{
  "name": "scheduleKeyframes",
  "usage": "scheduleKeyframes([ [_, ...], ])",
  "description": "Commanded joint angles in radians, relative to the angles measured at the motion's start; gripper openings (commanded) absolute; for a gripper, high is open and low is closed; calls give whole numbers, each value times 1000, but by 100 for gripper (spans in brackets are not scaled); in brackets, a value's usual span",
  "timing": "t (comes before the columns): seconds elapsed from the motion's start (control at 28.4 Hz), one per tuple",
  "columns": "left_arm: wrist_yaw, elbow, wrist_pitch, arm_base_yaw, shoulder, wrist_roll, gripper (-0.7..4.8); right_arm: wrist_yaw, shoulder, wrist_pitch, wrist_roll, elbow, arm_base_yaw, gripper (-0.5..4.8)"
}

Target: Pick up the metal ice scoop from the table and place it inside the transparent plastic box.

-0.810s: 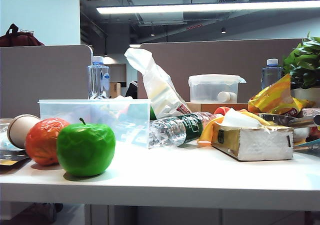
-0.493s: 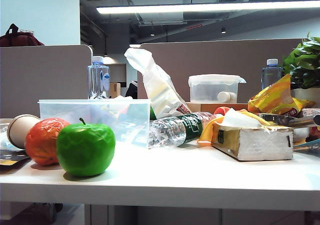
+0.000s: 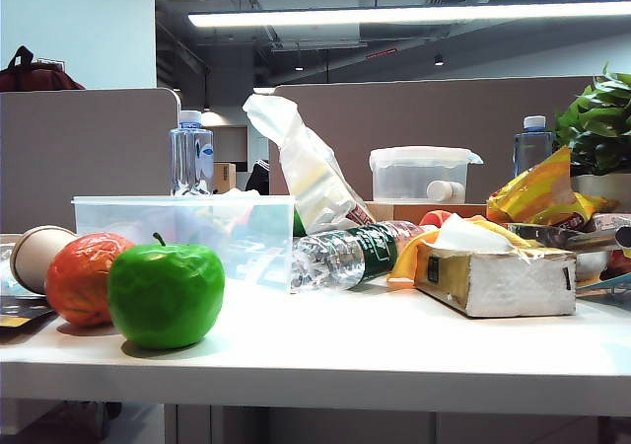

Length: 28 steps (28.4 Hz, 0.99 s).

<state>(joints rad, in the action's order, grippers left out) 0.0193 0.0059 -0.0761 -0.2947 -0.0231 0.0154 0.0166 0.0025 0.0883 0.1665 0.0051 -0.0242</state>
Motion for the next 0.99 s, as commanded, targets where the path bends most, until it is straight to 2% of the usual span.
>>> scheduleKeyframes([
  [0.04, 3, 0, 7, -110, -44, -4, -5, -69, 0, 13, 165, -3, 0, -1],
  [0.25, 3, 1, 2, -307, -107, -4, -5, -174, 0, -3, 415, -3, 0, -1],
  [0.42, 4, 1, 3, -378, -105, -4, -5, -270, 0, -111, 586, 8, 0, -4],
  [0.6, 3, 0, 3, -381, -104, -4, -5, -280, 0, -134, 593, 25, 1, -4],
  [0.81, 3, 1, 3, -403, -100, -4, -5, -205, 11, -176, 587, 72, 3, -5],
  [0.99, 3, 1, 3, -404, -100, -4, -5, -177, 151, -210, 535, 187, 6, -5],
])
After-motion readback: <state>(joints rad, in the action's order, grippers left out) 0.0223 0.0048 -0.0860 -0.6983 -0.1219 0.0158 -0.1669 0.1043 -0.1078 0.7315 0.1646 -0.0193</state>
